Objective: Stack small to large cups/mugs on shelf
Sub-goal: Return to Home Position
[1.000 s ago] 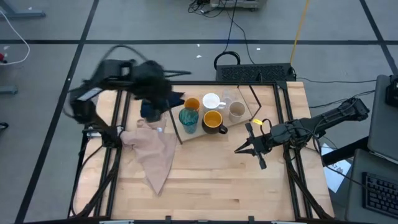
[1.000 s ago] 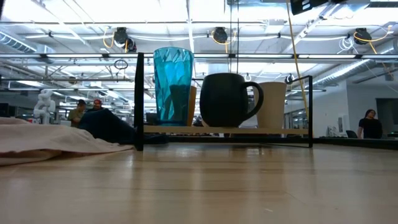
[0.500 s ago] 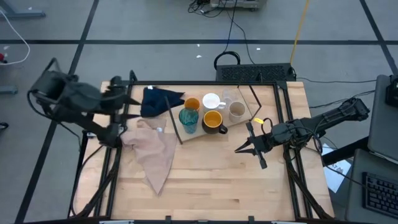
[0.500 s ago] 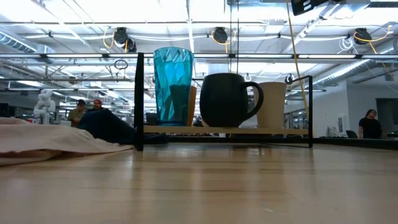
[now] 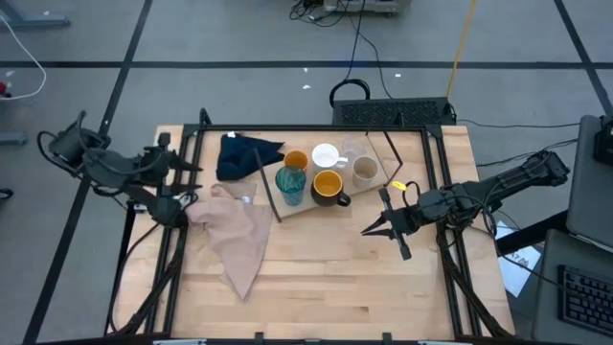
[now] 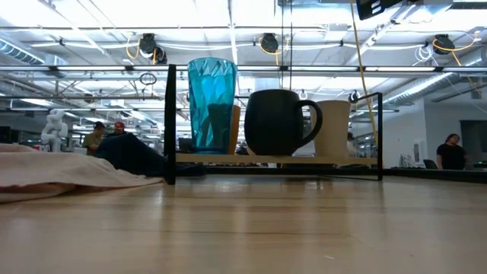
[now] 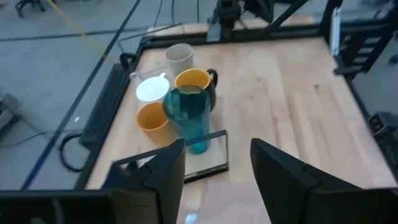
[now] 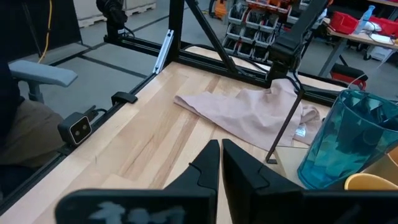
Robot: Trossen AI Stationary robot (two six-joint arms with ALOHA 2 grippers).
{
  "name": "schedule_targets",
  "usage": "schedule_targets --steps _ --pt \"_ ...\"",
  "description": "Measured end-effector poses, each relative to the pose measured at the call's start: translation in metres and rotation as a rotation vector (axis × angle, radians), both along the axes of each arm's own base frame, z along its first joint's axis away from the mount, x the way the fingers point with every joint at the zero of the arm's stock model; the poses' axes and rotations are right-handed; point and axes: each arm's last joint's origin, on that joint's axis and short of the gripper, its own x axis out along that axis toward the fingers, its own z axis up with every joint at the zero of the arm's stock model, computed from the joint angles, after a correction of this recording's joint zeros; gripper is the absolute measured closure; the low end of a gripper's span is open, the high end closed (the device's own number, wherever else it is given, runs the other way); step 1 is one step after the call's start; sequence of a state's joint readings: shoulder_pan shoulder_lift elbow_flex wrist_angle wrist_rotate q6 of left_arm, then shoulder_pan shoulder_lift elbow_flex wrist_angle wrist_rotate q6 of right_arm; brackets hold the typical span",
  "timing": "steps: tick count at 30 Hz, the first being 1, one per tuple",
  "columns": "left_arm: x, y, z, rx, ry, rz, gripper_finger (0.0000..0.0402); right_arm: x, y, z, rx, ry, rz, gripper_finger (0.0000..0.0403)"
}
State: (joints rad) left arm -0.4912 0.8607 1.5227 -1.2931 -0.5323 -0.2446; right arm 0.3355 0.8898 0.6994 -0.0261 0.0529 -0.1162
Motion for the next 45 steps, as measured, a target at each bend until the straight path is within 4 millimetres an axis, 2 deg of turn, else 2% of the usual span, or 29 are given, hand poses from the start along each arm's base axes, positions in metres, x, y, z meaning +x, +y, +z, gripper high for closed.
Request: schedule_targets --steps 6,10,14,20,32,36,45 --pt "-0.007 0.000 -0.052 -0.072 -0.103 -0.055 0.0218 0.000 0.000 0.001 0.002 -0.007 0.000 0.0394" --pt "-0.006 -0.003 -0.085 -0.120 -0.168 -0.104 0.0218 0.000 0.000 0.001 0.002 -0.007 0.000 0.0394" --pt "-0.001 -0.009 -0.111 -0.152 -0.256 -0.181 0.0218 0.000 0.000 0.001 0.003 -0.007 0.000 0.0394" --pt "0.010 -0.018 -0.149 -0.148 -0.319 -0.205 0.0218 0.000 0.000 0.001 0.005 -0.006 -0.001 0.0394" --pt "0.025 -0.030 -0.199 -0.157 -0.532 -0.301 0.0218 0.000 0.000 0.001 0.009 -0.005 -0.002 0.0394" --pt "0.028 -0.029 -0.214 -0.108 -0.549 -0.263 0.0218 0.000 0.000 0.001 0.008 -0.005 -0.002 0.0394" --pt "0.023 -0.007 -0.218 -0.003 -0.633 -0.148 0.0218 0.000 0.000 0.001 0.021 -0.001 -0.008 0.0394"
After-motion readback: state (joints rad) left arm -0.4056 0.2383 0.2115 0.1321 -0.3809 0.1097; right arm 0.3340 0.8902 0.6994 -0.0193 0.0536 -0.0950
